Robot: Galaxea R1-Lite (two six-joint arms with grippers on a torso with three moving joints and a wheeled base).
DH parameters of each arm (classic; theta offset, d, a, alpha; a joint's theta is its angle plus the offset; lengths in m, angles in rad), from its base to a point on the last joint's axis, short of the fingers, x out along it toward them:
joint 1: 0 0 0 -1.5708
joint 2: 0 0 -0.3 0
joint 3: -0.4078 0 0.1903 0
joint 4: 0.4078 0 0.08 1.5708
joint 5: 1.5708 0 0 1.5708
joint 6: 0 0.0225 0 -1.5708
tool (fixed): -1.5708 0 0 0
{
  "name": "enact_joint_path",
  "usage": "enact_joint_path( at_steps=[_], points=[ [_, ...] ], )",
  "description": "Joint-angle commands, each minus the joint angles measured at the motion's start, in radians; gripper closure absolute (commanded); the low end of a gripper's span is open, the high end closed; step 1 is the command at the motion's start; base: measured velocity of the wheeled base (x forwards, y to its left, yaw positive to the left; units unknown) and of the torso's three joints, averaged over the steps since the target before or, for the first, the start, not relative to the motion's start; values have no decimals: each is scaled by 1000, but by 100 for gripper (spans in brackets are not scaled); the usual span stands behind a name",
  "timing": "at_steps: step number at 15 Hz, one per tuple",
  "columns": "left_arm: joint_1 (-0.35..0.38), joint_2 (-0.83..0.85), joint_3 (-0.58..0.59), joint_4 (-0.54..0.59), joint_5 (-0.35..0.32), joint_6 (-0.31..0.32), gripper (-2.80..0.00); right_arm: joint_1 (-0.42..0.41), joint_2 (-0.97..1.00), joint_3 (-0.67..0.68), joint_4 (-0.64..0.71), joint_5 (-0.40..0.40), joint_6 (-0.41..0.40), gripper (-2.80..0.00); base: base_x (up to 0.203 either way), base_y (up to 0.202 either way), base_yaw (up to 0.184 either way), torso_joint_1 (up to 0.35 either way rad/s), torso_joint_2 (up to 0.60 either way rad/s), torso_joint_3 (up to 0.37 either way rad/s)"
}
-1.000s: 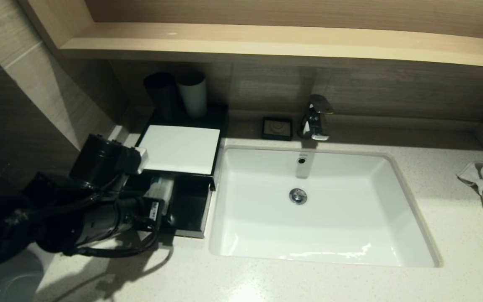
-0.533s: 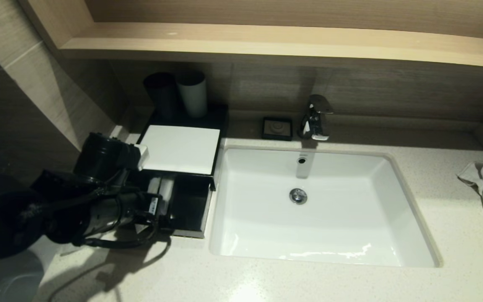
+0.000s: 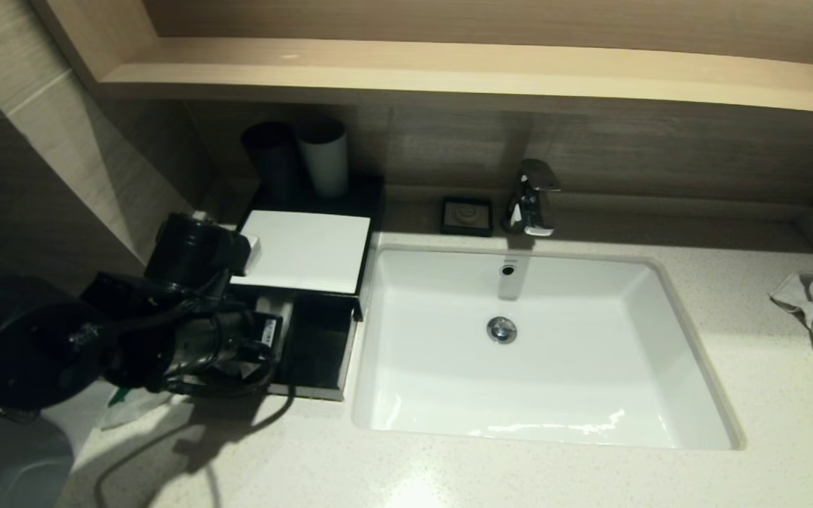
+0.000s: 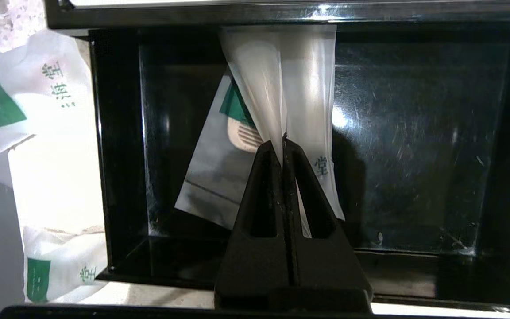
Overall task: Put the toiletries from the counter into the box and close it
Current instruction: Place the bathroom toiletry into the drawer
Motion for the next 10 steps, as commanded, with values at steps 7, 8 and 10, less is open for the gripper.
enact_joint_path(
  at_steps=[7,8,10],
  points=[
    [23,55,-34,-1,6,7,0,0,0,0,0,0,-1,0,0,0,0,0,0,0],
    [30,63,-39,-1,14,8,0,0,0,0,0,0,-1,0,0,0,0,0,0,0],
    [37,75,-47,-2,36,27,0,0,0,0,0,0,-1,0,0,0,0,0,0,0]
  ],
)
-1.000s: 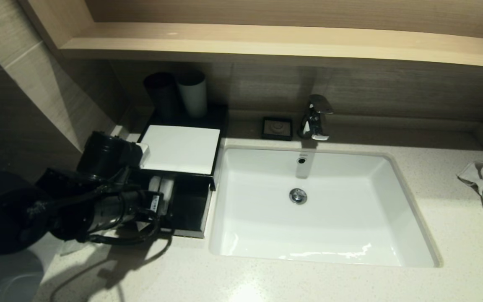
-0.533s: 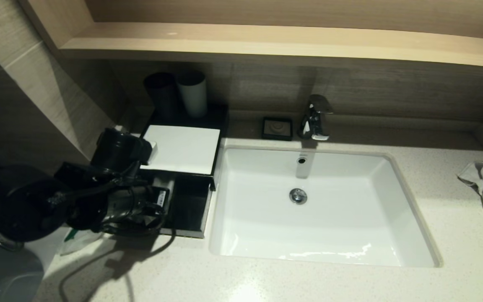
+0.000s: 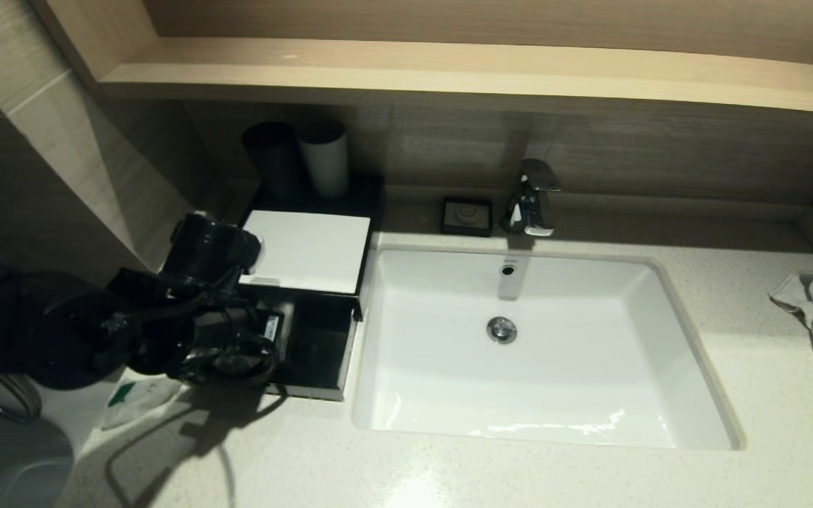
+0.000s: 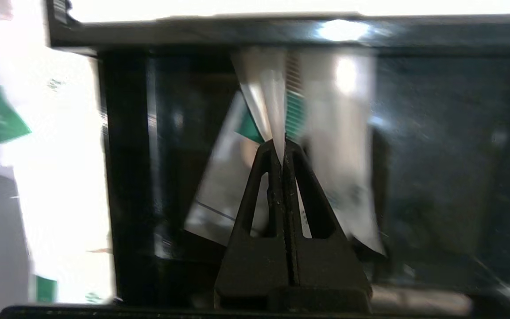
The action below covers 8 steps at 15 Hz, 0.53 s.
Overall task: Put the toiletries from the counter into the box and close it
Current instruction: Place the bathroom toiletry into the drawer
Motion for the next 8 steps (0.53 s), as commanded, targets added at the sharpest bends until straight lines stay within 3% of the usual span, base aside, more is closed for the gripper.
enact_joint_path(
  at_steps=[1,8],
  points=[
    [4,17,-10,-1,16,5,0,0,0,0,0,0,-1,0,0,0,0,0,0,0],
    [4,20,-27,-1,18,13,0,0,0,0,0,0,-1,0,0,0,0,0,0,0]
  ],
)
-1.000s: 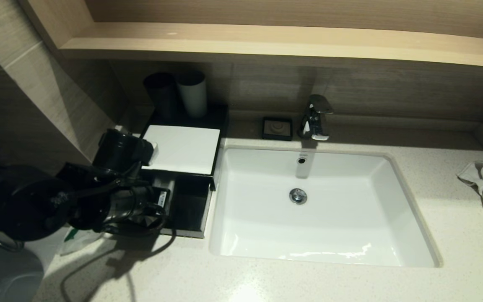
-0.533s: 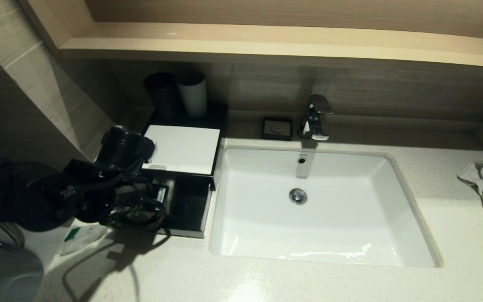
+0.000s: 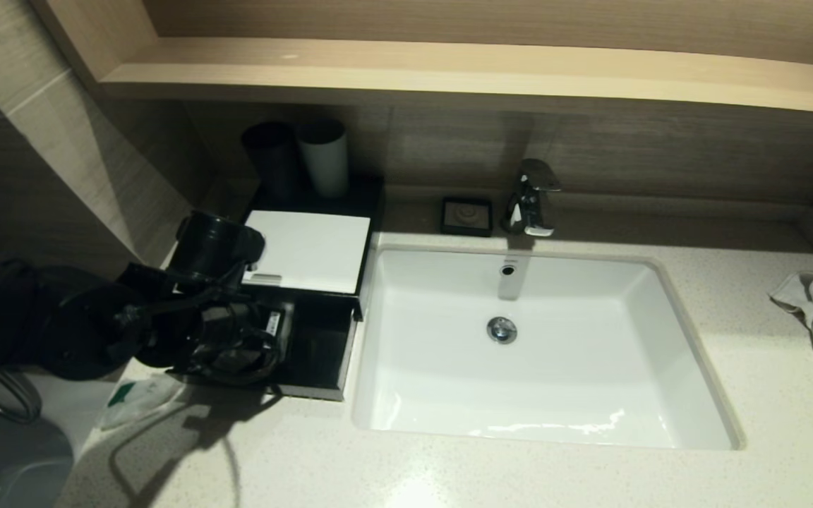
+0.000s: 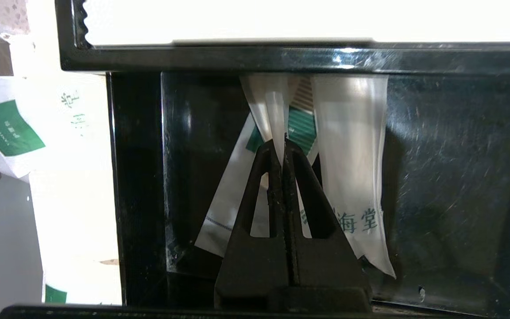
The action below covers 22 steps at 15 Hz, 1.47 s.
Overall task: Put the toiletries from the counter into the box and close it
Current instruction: Place the bathroom toiletry into the drawer
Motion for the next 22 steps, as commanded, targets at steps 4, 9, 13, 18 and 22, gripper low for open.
enact_joint_path(
  at_steps=[4,9,13,18,22],
  points=[
    [0,-3,-9,0,2,6,-280,0,0,0,0,0,0,0,0,0,0,0,0,0],
    [0,-16,-10,0,2,6,-280,0,0,0,0,0,0,0,0,0,0,0,0,0],
    [0,-58,-7,3,2,5,-280,0,0,0,0,0,0,0,0,0,0,0,0,0],
    [-2,-125,-7,7,2,4,-280,0,0,0,0,0,0,0,0,0,0,0,0,0],
    [-2,-189,-6,9,2,3,-280,0,0,0,0,0,0,0,0,0,0,0,0,0]
  ],
)
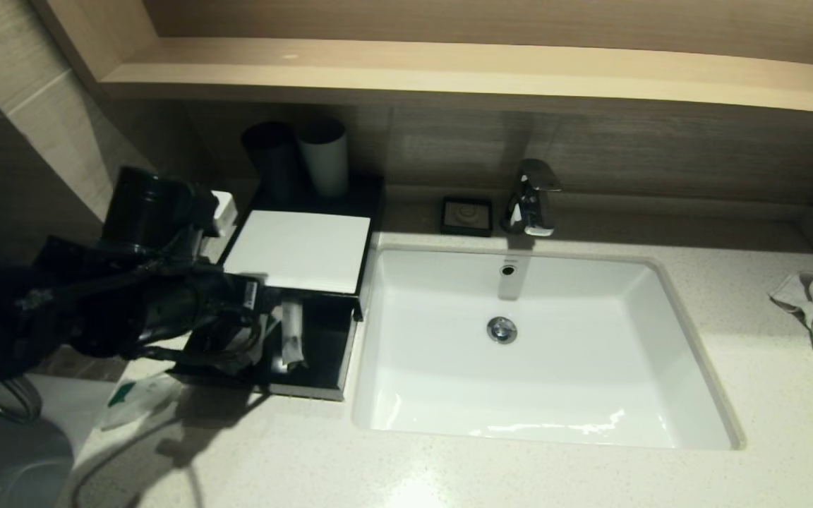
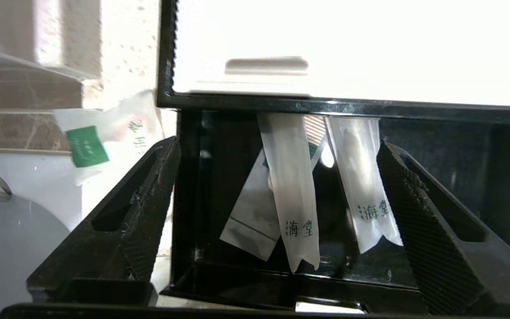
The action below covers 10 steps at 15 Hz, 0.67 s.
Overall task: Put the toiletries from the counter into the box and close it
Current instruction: Place the bathroom toiletry into the drawer, then pick up the bathroom toiletry
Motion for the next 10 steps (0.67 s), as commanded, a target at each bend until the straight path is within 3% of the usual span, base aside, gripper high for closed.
enact_joint_path(
  at_steps=[1,6,10],
  points=[
    [0,-57,5,1,3,0,-280,0,0,0,0,1,-1,0,0,0,0,0,0,0],
    [4,-113,10,25,3,-2,-280,0,0,0,0,1,-1,0,0,0,0,0,0,0],
    [102,-153,11,59,2,2,-280,0,0,0,0,1,-1,0,0,0,0,0,0,0]
  ],
)
